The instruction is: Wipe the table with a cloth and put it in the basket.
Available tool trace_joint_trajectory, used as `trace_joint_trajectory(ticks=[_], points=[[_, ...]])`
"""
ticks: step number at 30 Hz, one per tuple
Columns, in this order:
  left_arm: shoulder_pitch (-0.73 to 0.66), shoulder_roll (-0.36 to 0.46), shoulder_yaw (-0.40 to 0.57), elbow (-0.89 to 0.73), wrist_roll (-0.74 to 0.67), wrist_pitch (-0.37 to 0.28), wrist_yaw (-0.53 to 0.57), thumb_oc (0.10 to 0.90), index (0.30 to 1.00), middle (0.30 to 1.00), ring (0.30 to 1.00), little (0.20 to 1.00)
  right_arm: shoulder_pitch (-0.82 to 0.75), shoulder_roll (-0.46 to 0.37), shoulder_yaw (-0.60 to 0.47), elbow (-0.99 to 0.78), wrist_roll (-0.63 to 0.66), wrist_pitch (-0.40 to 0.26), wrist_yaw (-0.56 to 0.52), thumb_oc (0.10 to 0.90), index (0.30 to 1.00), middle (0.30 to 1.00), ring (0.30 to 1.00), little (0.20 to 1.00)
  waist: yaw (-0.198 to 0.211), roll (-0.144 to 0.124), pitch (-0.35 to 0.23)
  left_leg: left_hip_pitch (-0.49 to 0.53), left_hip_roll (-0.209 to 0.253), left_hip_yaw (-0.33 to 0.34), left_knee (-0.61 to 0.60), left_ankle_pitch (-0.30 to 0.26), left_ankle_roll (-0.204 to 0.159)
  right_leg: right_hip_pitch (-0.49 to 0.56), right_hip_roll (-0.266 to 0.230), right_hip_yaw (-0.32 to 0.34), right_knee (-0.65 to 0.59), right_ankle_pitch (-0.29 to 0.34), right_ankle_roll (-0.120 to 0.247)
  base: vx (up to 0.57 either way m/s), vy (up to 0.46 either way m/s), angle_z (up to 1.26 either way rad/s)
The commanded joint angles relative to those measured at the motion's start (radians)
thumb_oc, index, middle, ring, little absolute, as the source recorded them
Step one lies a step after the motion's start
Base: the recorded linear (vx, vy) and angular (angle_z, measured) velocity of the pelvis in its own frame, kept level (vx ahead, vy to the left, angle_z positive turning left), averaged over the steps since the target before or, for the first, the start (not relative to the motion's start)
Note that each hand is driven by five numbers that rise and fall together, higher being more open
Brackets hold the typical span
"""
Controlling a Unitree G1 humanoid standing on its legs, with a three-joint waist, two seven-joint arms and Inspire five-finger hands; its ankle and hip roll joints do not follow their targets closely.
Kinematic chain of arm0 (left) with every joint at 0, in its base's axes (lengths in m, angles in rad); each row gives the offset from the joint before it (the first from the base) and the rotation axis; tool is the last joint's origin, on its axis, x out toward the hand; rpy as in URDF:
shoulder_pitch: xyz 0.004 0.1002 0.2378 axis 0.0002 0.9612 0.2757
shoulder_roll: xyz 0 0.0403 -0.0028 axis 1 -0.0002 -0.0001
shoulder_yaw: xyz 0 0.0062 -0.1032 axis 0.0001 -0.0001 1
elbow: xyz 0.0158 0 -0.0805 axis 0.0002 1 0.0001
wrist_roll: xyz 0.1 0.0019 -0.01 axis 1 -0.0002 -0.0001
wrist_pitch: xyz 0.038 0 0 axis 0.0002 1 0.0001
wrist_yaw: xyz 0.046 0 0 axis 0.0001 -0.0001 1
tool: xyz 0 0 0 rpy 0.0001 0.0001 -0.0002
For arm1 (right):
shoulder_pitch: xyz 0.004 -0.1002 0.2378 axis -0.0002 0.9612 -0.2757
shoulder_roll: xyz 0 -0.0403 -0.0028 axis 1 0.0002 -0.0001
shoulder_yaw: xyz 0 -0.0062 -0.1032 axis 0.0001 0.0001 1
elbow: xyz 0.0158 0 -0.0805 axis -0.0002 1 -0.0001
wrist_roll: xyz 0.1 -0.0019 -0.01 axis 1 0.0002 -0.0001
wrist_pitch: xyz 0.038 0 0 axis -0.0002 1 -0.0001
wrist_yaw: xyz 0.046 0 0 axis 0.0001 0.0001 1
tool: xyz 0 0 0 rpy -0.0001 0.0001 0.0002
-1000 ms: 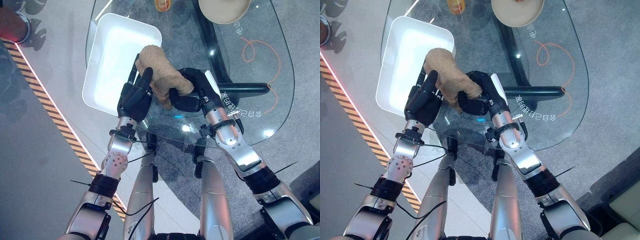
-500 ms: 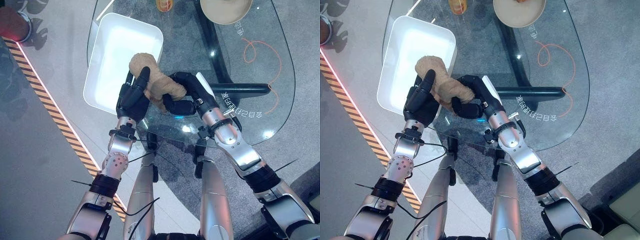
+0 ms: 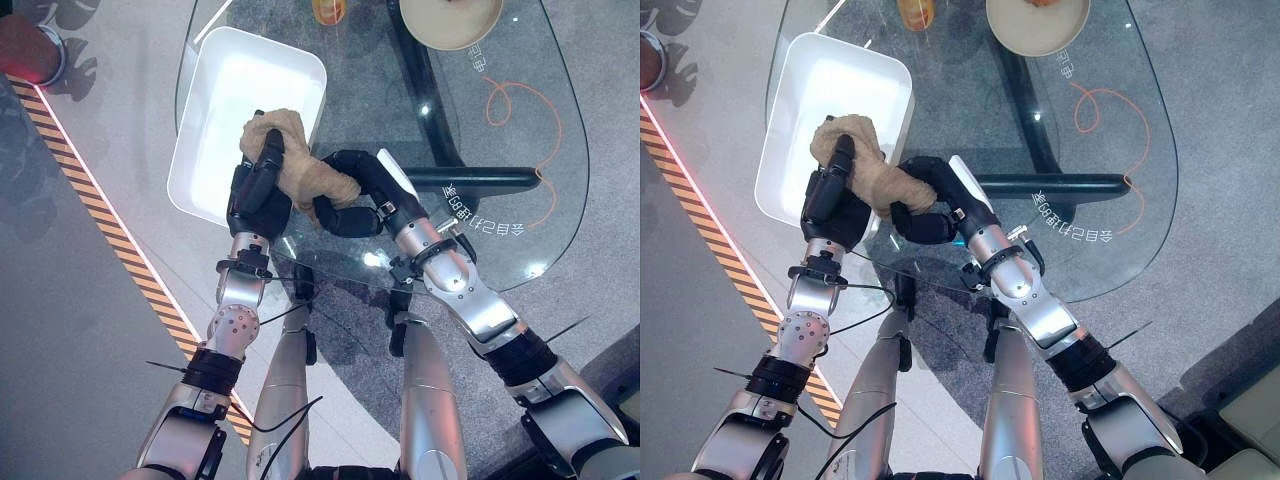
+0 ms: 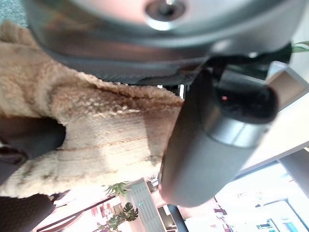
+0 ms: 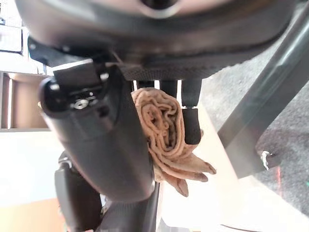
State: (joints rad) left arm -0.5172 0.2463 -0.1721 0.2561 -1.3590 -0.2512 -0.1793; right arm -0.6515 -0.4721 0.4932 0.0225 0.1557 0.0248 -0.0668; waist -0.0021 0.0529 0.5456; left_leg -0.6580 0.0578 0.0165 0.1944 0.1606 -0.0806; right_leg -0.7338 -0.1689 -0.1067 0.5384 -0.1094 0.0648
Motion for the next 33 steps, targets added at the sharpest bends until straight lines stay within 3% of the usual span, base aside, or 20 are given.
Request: trace_joint_trajectory(ticks=[1, 10, 11, 12, 13, 24, 33], points=[[-0.121, -0.007, 0.038, -0.137, 0.019, -0.108, -0.06, 0.1, 0.3, 0.3, 0.3, 0.2, -0.114, 0.055, -0.022, -0.123, -0.013, -0.114, 0.008, 0.1, 0.3, 0.3, 0.3, 0.2, 0.013, -0.035, -0.026, 0.038, -0.075, 0.031, 0.105, -0.174, 0.04, 0.075, 0.042, -0.057, -0.151, 0.066, 0.014, 0.0, 0.0, 0.0], [-0.118, -0.018, 0.052, -0.14, 0.034, -0.159, -0.045, 0.1, 0.3, 0.3, 0.3, 0.2, -0.11, 0.063, -0.024, -0.117, -0.017, -0.119, 0.005, 0.1, 0.3, 0.3, 0.3, 0.2, 0.017, -0.036, -0.026, 0.035, -0.077, 0.027, 0.109, -0.176, 0.04, 0.073, 0.044, -0.057, -0.146, 0.063, 0.013, 0.0, 0.0, 0.0], [-0.12, -0.02, 0.054, -0.14, 0.039, -0.161, -0.043, 0.1, 0.3, 0.3, 0.3, 0.2, -0.111, 0.067, -0.026, -0.117, -0.019, -0.116, 0.004, 0.292, 0.465, 0.465, 0.465, 0.392, 0.017, -0.037, -0.026, 0.036, -0.077, 0.026, 0.107, -0.175, 0.04, 0.075, 0.044, -0.057, -0.148, 0.063, 0.012, 0.0, 0.0, 0.0], [-0.121, -0.022, 0.055, -0.14, 0.044, -0.167, -0.038, 0.1, 0.3, 0.3, 0.3, 0.2, -0.11, 0.067, -0.027, -0.117, -0.016, -0.117, 0.001, 0.652, 0.773, 0.773, 0.773, 0.752, 0.017, -0.037, -0.026, 0.036, -0.077, 0.027, 0.107, -0.175, 0.04, 0.075, 0.044, -0.058, -0.149, 0.063, 0.012, 0.0, 0.0, 0.0], [-0.121, -0.022, 0.055, -0.139, 0.045, -0.171, -0.039, 0.1, 0.3, 0.3, 0.3, 0.2, -0.109, 0.066, -0.028, -0.116, -0.015, -0.12, 0.0, 0.8, 0.9, 0.9, 0.9, 0.9, 0.017, -0.037, -0.026, 0.036, -0.077, 0.027, 0.106, -0.175, 0.04, 0.075, 0.044, -0.058, -0.149, 0.063, 0.012, 0.0, 0.0, 0.0], [-0.122, -0.032, 0.064, -0.146, 0.064, -0.228, 0.012, 0.1, 0.3, 0.3, 0.3, 0.2, -0.106, 0.077, -0.034, -0.113, -0.02, -0.121, -0.006, 0.8, 0.9, 0.9, 0.9, 0.9, 0.017, -0.036, -0.026, 0.032, -0.079, 0.026, 0.107, -0.175, 0.039, 0.073, 0.043, -0.056, -0.15, 0.063, 0.012, 0.0, 0.0, 0.0], [-0.116, -0.035, 0.088, -0.144, 0.126, -0.327, 0.12, 0.1, 0.3, 0.3, 0.3, 0.2, -0.107, 0.085, -0.038, -0.116, -0.025, -0.114, -0.012, 0.8, 0.9, 0.9, 0.9, 0.9, 0.021, -0.035, -0.026, 0.032, -0.083, 0.02, 0.105, -0.173, 0.04, 0.07, 0.044, -0.058, -0.147, 0.062, 0.011, 0.0, 0.0, 0.0]])
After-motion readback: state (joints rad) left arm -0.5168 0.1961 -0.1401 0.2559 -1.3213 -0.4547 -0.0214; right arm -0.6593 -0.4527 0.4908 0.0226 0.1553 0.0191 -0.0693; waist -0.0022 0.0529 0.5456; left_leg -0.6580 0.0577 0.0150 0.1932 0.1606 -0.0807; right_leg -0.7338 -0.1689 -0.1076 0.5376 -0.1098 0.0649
